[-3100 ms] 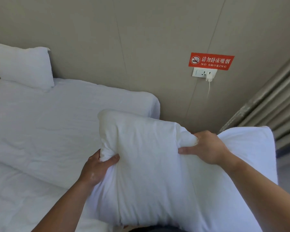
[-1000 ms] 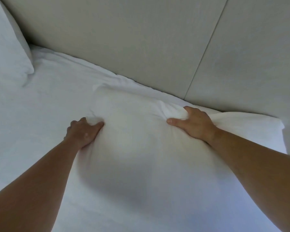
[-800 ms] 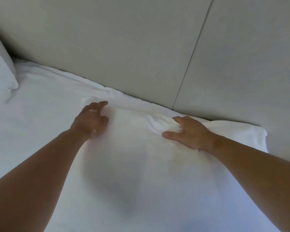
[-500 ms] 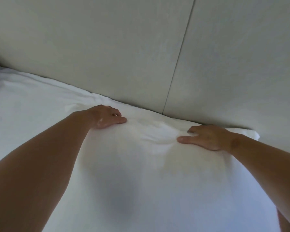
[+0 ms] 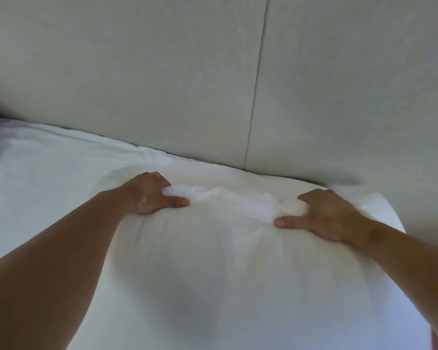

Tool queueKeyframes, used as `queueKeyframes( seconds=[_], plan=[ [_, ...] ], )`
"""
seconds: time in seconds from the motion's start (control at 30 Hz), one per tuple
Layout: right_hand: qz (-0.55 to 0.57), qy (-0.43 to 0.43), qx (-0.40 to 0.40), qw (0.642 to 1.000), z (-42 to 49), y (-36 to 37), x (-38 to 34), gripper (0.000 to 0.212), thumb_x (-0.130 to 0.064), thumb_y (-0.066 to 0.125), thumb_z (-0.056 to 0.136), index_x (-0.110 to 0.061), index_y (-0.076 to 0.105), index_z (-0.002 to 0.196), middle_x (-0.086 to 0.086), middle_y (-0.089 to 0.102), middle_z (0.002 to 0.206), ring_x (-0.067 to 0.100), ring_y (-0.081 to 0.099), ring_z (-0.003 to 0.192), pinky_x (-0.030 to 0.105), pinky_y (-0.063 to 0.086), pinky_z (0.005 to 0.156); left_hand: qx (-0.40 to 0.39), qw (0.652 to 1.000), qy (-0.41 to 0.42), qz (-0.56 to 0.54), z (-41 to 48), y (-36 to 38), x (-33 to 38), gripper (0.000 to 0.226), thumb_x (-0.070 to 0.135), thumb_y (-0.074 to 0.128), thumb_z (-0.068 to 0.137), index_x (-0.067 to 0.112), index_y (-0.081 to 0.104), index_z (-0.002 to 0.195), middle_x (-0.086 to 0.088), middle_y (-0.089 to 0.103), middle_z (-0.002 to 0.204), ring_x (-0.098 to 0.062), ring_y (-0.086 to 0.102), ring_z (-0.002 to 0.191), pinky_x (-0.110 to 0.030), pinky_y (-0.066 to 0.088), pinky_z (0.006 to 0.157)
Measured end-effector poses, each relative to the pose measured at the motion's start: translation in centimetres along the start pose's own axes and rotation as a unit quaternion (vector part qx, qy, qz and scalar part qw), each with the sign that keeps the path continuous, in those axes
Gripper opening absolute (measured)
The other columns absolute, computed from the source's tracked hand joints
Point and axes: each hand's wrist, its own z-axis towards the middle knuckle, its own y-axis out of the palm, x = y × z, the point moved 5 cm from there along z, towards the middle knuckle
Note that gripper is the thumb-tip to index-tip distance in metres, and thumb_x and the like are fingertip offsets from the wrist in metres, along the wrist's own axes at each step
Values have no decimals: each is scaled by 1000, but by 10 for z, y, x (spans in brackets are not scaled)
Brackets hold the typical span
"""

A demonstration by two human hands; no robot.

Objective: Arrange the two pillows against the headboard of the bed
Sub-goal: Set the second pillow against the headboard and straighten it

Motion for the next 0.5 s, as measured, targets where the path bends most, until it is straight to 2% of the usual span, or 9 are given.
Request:
queueKeyframes(
  seconds=[0.03,0.1,0.17,0.27,0.33,0.4,0.5],
  plan=[
    [3,7,-5,1000,-11,-4,-4,139,-107,48,31,-29,59,146,-6,57,151,19,46,144,38,41,114,8,1000,3,-13,-9,-7,-2,106,100,43,40,4,66,77,-2,69,80,-21,65,81,-29,41,66],
    [6,7,-1,1000,-33,-15,-15,139,-99,55,35,-27,52,154,-6,52,157,17,41,149,35,37,115,16,1000,5,-23,-27,-20,-6,103,100,48,37,2,58,68,-4,58,64,-20,58,63,-31,37,59],
    [-5,-3,2,1000,-53,-27,-29,129,-95,65,42,-26,56,150,-6,56,153,17,46,145,34,40,111,25,1000,11,-14,-43,-33,-13,114,104,46,32,-1,65,73,-11,67,67,-23,65,66,-32,40,60],
    [-20,-4,34,999,-74,-51,-52,97,-92,74,52,-29,71,127,-7,69,125,19,59,126,35,47,94,52,998,18,-8,-67,-60,-21,117,110,38,26,3,63,68,-7,68,64,-22,67,68,-32,43,62],
    [-20,-10,57,998,-82,-66,-67,102,-102,65,41,-33,74,115,-11,69,111,18,61,114,36,48,87,78,997,24,8,-81,-85,-21,114,112,31,27,7,58,62,-1,65,62,-20,65,68,-34,43,64],
    [-12,-17,91,996,-88,-82,-80,103,-104,61,34,-35,75,108,-9,72,107,19,64,107,37,53,88,102,994,28,36,-92,-112,-20,109,113,22,27,14,56,58,1,61,62,-22,62,70,-37,39,63],
    [-4,-28,127,992,-100,-103,-101,96,-103,61,38,-31,74,100,-7,73,102,22,67,105,41,57,91,152,985,33,68,-100,-151,-23,100,113,15,32,27,58,61,2,62,69,-31,66,84,-35,39,71]
  ],
)
